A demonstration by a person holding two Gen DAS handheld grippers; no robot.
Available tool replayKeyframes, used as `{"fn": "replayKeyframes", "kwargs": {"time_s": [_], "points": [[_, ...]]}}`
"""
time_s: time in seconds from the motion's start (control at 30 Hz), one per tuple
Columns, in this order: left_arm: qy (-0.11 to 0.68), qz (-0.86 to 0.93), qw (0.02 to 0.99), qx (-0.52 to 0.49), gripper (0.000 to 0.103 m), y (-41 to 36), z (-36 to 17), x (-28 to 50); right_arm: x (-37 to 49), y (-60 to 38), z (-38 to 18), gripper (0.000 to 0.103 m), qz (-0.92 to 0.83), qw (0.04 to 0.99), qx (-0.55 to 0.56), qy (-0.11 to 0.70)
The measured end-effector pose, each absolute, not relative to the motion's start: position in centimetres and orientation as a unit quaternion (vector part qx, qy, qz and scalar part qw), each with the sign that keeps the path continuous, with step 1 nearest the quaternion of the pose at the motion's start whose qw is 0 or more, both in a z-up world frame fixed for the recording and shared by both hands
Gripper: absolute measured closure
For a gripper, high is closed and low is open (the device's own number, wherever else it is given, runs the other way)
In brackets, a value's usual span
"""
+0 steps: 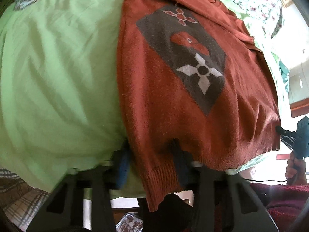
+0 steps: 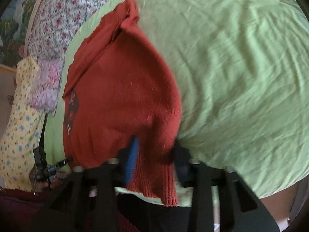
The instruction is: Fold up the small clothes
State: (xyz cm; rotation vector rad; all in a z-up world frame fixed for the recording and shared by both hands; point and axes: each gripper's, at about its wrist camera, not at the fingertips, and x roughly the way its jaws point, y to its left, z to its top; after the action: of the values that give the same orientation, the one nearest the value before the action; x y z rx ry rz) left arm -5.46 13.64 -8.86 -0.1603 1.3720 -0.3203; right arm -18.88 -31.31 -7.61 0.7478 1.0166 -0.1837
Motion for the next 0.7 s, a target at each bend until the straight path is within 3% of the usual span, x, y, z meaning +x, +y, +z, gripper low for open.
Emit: {"fn": "replayKeyframes", "kwargs": {"time_s": [0.03,0.17,0.4,0.7], "points": [[0.631,-0.155,0.756,-0.082,0.099,13.7,-8.8,-5.4,-18.6,-31.0,-7.8,0.091,-0.077,0.801,0.346,0.483],[0.611,-0.171,0.762,-0.127,0.100,14.7,-7.5,-5.3,-18.8,-30.5,-7.6,0.092,-0.033,0.799,0.364,0.477],[0.557,-0.192,0.790,-0.169,0.100,15.6,-3.2,-4.1,-18.2,-31.5,-3.6,0.093,0.029,0.823,0.415,0.386],[0.447,-0.201,0.840,-0.233,0.100,16.8,4.3,4.9,-12.8,-33.5,1.1,0.093,0.068,0.840,0.447,0.300]]}}
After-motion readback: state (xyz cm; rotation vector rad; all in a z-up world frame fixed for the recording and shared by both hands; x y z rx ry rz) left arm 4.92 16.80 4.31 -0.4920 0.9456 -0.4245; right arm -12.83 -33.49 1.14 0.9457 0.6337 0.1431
